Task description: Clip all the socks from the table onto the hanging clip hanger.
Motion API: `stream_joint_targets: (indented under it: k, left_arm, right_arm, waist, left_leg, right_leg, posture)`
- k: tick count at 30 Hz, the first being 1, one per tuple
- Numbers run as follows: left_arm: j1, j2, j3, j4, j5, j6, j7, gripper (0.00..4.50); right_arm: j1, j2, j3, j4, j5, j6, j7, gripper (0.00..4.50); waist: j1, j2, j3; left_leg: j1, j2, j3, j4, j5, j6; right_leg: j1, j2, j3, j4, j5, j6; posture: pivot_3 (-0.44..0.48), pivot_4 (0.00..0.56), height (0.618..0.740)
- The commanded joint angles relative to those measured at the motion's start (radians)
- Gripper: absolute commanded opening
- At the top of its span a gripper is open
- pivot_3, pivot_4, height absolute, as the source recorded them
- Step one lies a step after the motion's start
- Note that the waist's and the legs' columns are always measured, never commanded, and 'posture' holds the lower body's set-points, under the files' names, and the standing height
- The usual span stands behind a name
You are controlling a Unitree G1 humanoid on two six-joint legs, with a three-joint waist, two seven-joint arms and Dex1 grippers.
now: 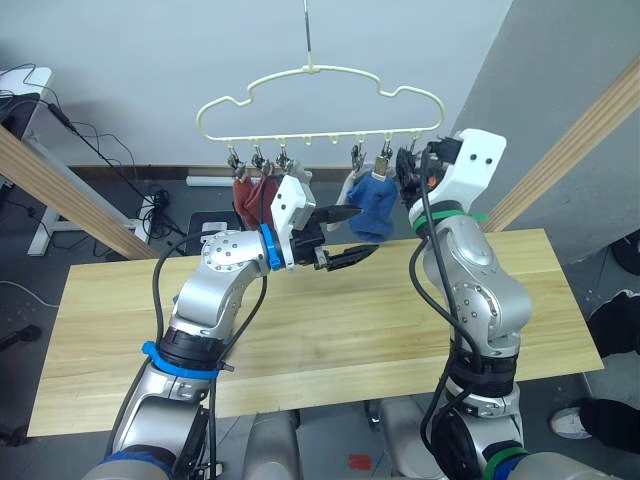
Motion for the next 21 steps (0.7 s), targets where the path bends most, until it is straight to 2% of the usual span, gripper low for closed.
stream_joint_targets:
  k: [1, 7, 15, 21]
  left_arm:
    - [-0.008, 0.000, -0.001, -0.024, -0.001, -0.017, -0.006, 3.62]
    - [-0.007, 0.000, -0.002, -0.026, -0.001, -0.015, -0.005, 3.62]
    - [0.007, 0.007, -0.002, -0.030, 0.001, -0.018, -0.008, 3.62]
    - [0.044, 0.024, 0.004, -0.041, 0.003, -0.019, -0.004, 3.62]
  right_arm:
    - [-0.030, 0.029, 0.006, -0.021, 0.008, -0.030, -0.001, 2.37]
    - [-0.029, 0.023, 0.011, -0.021, 0.006, -0.028, 0.002, 2.37]
    - [-0.025, 0.014, 0.023, -0.017, -0.001, -0.038, 0.016, 0.04]
    - [-0.020, 0.007, 0.028, -0.017, -0.005, -0.043, 0.021, 0.02]
  waist:
    - [0.000, 0.000, 0.000]
    - [0.000, 0.000, 0.000]
    - [0.000, 0.000, 0.000]
    - [0.000, 0.000, -0.003]
  left_leg:
    - [0.000, 0.000, 0.000, 0.000, 0.000, 0.000]
    - [0.000, 0.000, 0.000, 0.000, 0.000, 0.000]
    - [0.000, 0.000, 0.000, 0.000, 0.000, 0.000]
    - [0.000, 0.000, 0.000, 0.000, 0.000, 0.000]
  right_leg:
    - [0.000, 0.000, 0.000, 0.000, 0.000, 0.000]
    - [0.000, 0.000, 0.000, 0.000, 0.000, 0.000]
    - [0.000, 0.000, 0.000, 0.000, 0.000, 0.000]
    - [0.000, 0.000, 0.000, 0.000, 0.000, 0.000]
  posture:
    - [-0.168, 0.280, 0.740]
    - [-0.168, 0.280, 0.740]
    - [-0.169, 0.275, 0.740]
    - [-0.168, 0.271, 0.740]
